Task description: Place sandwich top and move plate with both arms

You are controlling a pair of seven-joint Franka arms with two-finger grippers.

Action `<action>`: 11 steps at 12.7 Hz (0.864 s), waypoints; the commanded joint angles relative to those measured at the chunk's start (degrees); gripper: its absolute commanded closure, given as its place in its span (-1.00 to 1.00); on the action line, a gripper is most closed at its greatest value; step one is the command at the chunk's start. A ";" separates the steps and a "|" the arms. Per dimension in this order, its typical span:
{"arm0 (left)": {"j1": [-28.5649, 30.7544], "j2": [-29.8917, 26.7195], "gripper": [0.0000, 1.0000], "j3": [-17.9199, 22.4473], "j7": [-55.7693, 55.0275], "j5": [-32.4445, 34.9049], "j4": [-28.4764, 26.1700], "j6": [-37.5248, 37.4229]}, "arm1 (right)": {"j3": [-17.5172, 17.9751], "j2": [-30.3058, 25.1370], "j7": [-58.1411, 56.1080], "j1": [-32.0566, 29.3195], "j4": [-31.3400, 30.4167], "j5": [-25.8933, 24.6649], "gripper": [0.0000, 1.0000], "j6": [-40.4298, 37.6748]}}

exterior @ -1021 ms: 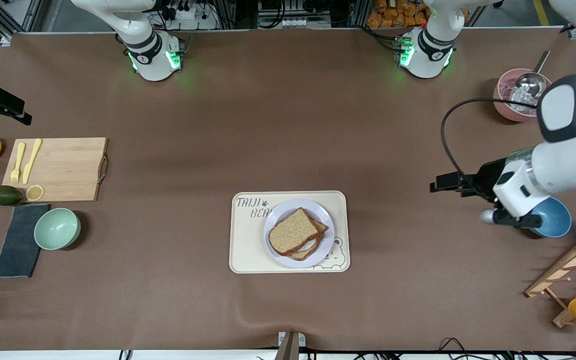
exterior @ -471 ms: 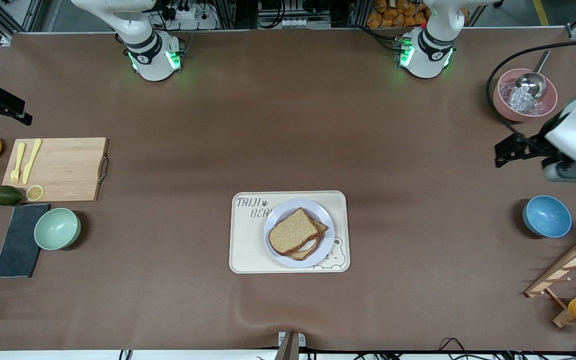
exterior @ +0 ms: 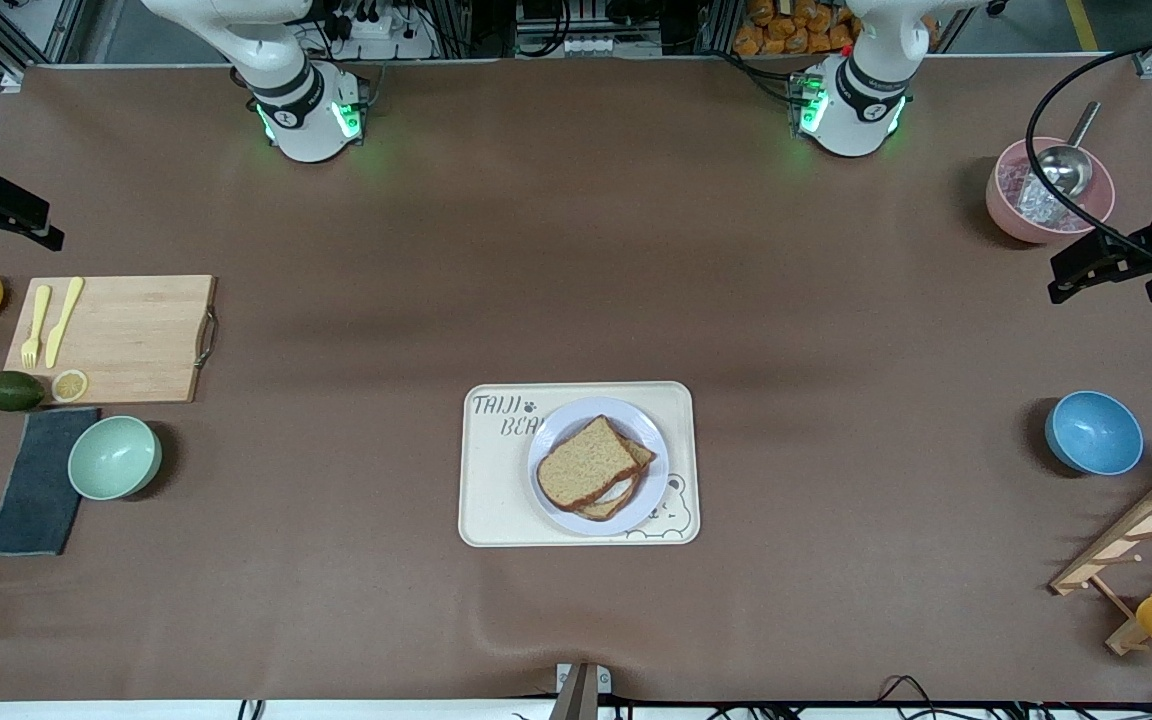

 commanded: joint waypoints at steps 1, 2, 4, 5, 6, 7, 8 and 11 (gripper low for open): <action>0.22 -1.57 -1.00 -0.66 -1.43 1.16 -1.33 -0.56 | -0.11 0.20 -0.41 0.12 0.79 0.24 -1.00 -0.22; 0.14 -1.92 -1.00 -0.92 -1.95 1.16 -1.33 -0.56 | -0.11 0.29 -0.41 0.30 0.79 0.16 -1.00 -0.22; -0.21 -3.41 -1.00 -0.84 -4.41 1.08 -1.59 -0.56 | -0.11 0.29 -0.41 0.04 0.79 0.16 -1.00 -0.22; -0.65 -4.64 -1.00 -0.75 -4.85 0.90 -2.98 -0.65 | -0.11 0.29 -0.41 0.04 0.79 0.16 -1.00 -0.22; -1.44 -5.34 -1.00 -0.40 -4.95 0.90 -4.39 -0.65 | -0.11 0.29 -0.32 0.12 0.88 0.24 -1.00 -0.22; -2.14 -6.13 -1.00 0.21 -5.03 0.81 -5.54 -0.65 | -0.11 0.20 -0.32 0.12 0.96 0.16 -1.00 -0.22; -4.24 -6.14 -1.00 2.48 -4.95 0.81 -5.98 -0.74 | -0.11 0.20 -0.32 -0.14 0.96 0.24 -1.00 -0.22; -10.49 -5.96 -1.00 8.39 -4.95 0.90 -5.28 -1.26 | -0.11 0.29 -0.23 0.39 0.79 0.24 -1.00 -0.22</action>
